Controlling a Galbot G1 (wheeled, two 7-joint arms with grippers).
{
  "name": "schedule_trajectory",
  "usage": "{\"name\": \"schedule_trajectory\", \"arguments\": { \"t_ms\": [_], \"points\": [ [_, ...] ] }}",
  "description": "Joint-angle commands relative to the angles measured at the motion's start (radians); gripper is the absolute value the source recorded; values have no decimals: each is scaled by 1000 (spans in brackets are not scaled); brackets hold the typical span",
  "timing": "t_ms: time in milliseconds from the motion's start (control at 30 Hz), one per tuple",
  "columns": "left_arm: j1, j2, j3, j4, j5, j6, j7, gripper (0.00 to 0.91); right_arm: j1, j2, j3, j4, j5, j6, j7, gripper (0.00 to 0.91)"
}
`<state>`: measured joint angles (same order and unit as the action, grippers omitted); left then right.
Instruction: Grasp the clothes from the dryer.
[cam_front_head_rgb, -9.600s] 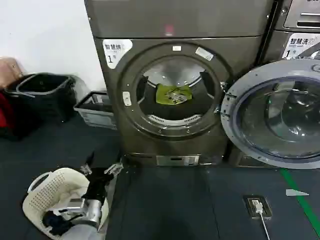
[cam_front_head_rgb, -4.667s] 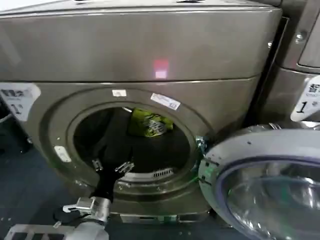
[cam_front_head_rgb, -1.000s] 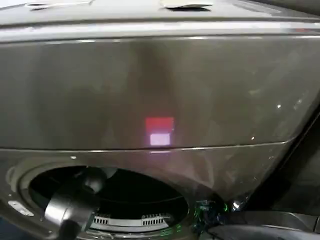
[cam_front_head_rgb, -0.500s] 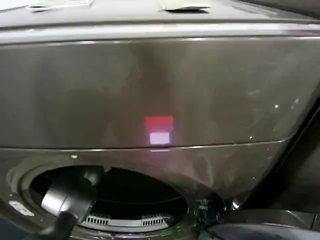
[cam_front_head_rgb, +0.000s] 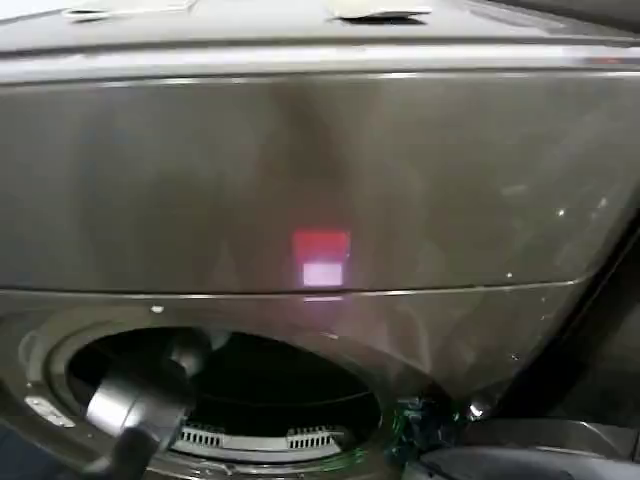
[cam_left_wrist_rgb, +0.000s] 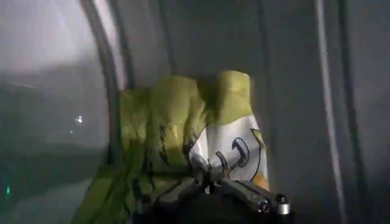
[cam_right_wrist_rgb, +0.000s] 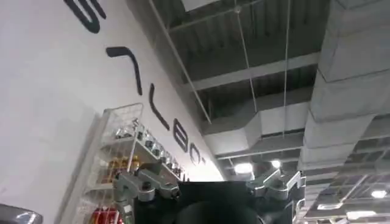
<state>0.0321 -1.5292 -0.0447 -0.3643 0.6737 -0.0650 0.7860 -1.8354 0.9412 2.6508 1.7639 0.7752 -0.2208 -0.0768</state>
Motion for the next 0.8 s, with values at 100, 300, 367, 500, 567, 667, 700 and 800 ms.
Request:
{"name": "schedule_trajectory", "arguments": {
  "t_ms": [100, 300, 367, 500, 567, 667, 700, 800],
  "points": [
    [231, 18, -152, -433, -323, 104, -359, 0, 7, 2, -13, 10, -1, 0, 2, 907],
    [389, 31, -207, -676, -388, 109, -550, 0, 6, 2, -18, 12, -7, -2, 14, 907],
    [439, 27, -222, -756, -438, 106, -641, 0, 3, 1, -23, 5, -57, -7, 42, 907],
    [524, 4, -250, -868, -492, 69, -796, 0, 6, -1, -29, 6, -90, 0, 42, 907],
    [559, -20, -269, -884, -501, 16, -906, 0, 8, -8, -34, 4, -89, 29, 65, 907],
    [598, -62, -318, -910, -510, -27, -1014, 0, 0, -12, -22, -12, -88, 60, 65, 907],
    [606, -72, -330, -917, -512, -40, -1031, 0, -1, -11, -20, -14, -86, 77, 61, 907],
    [632, -103, -353, -942, -476, -137, -1063, 0, 0, -10, -15, -13, -88, 79, 51, 907]
  ]
}}
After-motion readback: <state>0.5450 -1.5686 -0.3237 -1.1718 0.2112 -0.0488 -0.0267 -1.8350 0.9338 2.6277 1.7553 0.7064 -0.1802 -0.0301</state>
